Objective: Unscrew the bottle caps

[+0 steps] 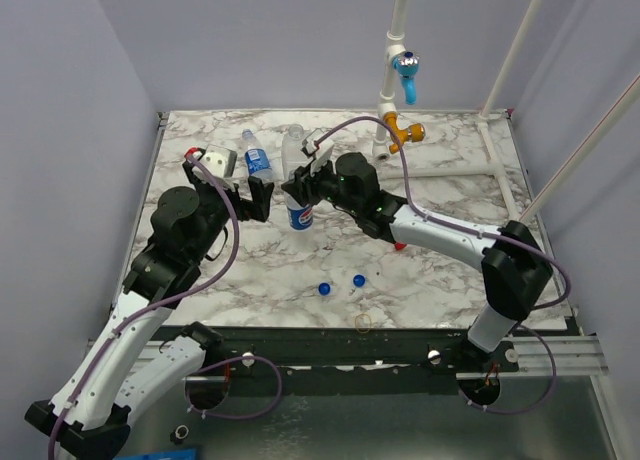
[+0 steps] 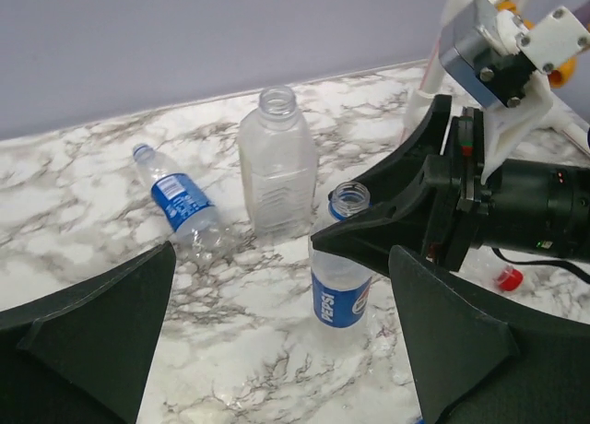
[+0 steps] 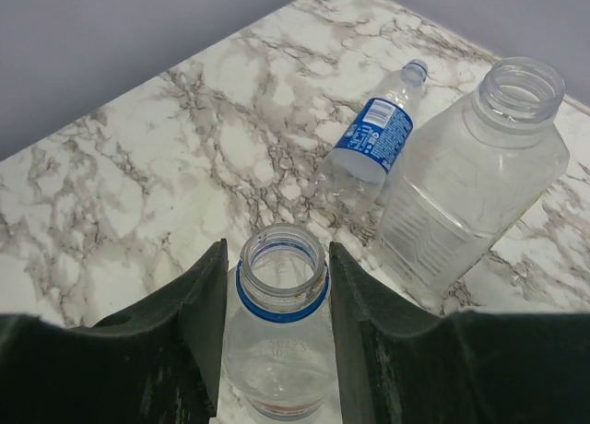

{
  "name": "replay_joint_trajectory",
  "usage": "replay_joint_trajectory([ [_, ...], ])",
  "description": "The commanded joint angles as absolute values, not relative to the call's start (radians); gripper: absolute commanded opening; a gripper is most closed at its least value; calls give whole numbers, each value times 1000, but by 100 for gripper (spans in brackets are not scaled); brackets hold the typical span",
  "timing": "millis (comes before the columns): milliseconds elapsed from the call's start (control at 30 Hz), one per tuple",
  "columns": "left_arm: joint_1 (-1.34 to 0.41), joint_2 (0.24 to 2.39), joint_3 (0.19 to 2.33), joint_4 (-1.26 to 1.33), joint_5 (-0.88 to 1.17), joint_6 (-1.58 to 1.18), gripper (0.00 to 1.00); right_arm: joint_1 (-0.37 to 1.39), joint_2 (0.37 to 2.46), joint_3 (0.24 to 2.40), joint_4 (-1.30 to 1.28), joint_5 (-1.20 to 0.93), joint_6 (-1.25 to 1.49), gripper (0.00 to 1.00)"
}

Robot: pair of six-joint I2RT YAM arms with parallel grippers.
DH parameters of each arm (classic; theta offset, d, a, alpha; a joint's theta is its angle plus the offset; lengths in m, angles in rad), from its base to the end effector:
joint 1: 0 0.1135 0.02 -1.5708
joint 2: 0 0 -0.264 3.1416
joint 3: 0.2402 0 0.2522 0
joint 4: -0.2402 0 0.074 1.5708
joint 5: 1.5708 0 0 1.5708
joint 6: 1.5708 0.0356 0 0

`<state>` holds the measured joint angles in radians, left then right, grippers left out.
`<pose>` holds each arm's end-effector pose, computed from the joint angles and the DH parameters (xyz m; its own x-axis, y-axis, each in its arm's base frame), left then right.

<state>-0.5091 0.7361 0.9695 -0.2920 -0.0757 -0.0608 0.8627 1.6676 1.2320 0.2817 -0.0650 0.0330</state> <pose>0.1394 -0.0747 0.3994 -0.0766 -0.0266 -0.9967 0.4162 0.9075 -0.0562 0.2591 0.3062 0.3105 -0.1260 -0.0966 -0.9873 -0.7960 0.6038 0.0426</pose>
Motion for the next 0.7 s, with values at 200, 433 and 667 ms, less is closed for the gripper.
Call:
replay_joint_trajectory([
  [200, -502, 719, 945, -334, -258, -122, 99, 862, 1830, 1281, 573, 60, 23, 30],
  [433, -502, 723, 945, -337, -240, -101, 99, 862, 1858, 1247, 611, 67, 25, 37],
  [667, -502, 730, 945, -336, -171, -92, 99, 864, 1848, 1219, 611, 59, 10, 60],
])
